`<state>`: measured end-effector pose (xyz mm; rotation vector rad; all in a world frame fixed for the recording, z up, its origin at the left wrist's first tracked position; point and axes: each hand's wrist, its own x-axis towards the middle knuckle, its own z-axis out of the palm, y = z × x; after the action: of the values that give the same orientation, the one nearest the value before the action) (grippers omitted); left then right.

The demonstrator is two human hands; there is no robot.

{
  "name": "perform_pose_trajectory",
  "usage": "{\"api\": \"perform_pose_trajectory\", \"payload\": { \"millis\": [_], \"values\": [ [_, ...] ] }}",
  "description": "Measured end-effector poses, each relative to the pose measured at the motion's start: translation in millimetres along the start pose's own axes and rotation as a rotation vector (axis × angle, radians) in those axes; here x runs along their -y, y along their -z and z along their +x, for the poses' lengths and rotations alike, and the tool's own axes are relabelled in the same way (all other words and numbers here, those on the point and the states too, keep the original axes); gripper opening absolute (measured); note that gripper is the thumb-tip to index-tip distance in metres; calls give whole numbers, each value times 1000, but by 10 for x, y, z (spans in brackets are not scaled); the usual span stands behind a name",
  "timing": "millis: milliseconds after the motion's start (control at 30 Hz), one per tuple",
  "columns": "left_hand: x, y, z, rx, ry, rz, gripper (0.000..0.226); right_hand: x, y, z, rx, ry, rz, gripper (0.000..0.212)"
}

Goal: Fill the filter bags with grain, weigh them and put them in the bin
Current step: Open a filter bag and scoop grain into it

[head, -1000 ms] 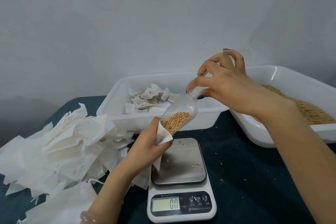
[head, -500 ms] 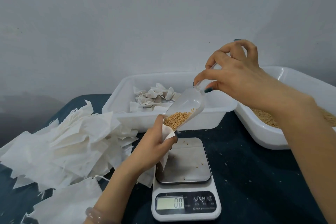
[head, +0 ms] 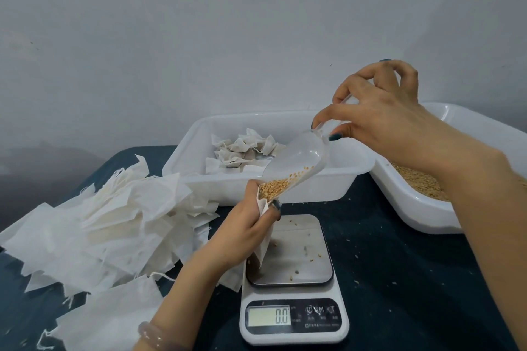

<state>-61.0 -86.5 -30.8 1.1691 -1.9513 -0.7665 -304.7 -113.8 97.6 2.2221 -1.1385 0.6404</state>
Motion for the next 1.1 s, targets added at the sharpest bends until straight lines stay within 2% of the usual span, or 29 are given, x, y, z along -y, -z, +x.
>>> {"api": "perform_pose_trajectory", "payload": {
  "millis": [233,333,500,633,733,867,933,1000,1100],
  "values": [
    [1,21,-4,-26,-30,-2,49,-73,-127,-155,53,-95,125,25],
    [6,27,-1,-52,-47,-5,51,-103,-213,-303,134,-224,306,37],
    [29,64,7,-110,-21,-29,58,-118,-427,-513,211,-398,562,33],
    [66,131,15,-183,-54,-66,46,-199,-558,-560,136,-622,688,40],
    [127,204,29,-267,-75,45,33,-378,-645,-614,123,-812,501,29],
    [205,232,17,-300,-121,469,24,-571,-648,-749,58,-985,327,29],
    [186,234,16,-305,-150,521,22,-662,-634,-806,116,-1043,202,28],
    [137,225,26,-283,-138,336,15,-744,-633,-831,305,-1085,69,30],
    [37,169,53,-201,-45,-122,15,-771,-683,-854,631,-1089,36,38]
  ]
}}
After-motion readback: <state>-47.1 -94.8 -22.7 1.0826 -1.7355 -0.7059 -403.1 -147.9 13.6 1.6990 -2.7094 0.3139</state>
